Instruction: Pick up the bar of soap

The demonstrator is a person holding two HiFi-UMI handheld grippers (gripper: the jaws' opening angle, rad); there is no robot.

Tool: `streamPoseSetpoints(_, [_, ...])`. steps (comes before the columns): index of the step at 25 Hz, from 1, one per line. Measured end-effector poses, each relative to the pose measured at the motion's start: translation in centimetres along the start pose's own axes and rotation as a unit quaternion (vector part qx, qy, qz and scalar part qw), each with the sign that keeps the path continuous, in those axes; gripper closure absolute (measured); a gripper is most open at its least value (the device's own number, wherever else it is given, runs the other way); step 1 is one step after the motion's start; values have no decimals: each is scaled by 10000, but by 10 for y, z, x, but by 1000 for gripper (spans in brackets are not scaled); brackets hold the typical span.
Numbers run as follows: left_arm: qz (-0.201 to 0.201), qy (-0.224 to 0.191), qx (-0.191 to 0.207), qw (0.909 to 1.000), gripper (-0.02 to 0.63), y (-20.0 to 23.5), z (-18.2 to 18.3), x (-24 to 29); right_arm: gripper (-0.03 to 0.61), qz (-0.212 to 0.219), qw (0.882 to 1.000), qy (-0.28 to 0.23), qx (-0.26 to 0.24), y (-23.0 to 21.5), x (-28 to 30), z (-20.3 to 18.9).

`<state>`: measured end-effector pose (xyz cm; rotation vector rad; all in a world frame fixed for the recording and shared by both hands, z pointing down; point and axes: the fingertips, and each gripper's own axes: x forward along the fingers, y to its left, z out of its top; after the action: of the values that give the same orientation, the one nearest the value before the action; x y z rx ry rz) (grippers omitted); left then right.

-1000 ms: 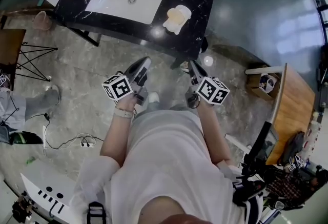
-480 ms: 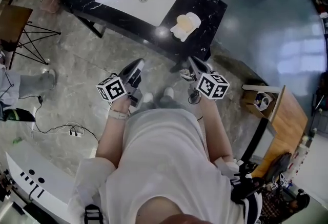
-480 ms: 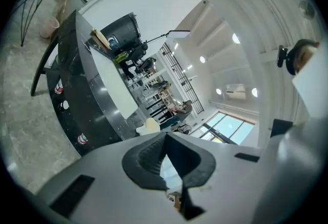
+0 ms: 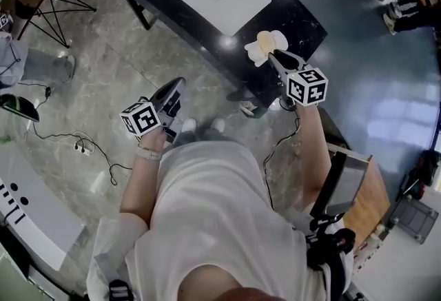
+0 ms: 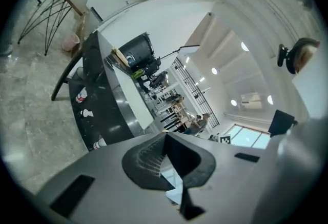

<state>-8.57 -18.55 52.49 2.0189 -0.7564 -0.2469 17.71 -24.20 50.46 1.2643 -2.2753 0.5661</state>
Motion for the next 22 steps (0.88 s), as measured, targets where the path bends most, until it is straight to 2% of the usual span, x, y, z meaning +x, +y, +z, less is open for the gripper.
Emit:
streamPoseSetpoints(2, [167,-164,-45,9997,606,6,2,-9,482,104,9980,382,-501,-7,17,2])
streamPoseSetpoints(5, [370,-361,-90,9986,606,12,3,-18,429,270,9882,924,-1191,-19,41,1])
streamPoseSetpoints(11, [715,-688,-196,9949,606,21,-1,-31,372,626,9565,1743,-2253,-47,77,-3])
streamPoseSetpoints(15, [905,-825,-267,9921,606,26,-8,-42,345,1003,9305,2296,-2673,-57,98,-15])
streamPoseSetpoints(22, [1251,-1089,-385,9854,606,39,-14,-63,331,1455,8960,3048,-2883,-70,119,-42])
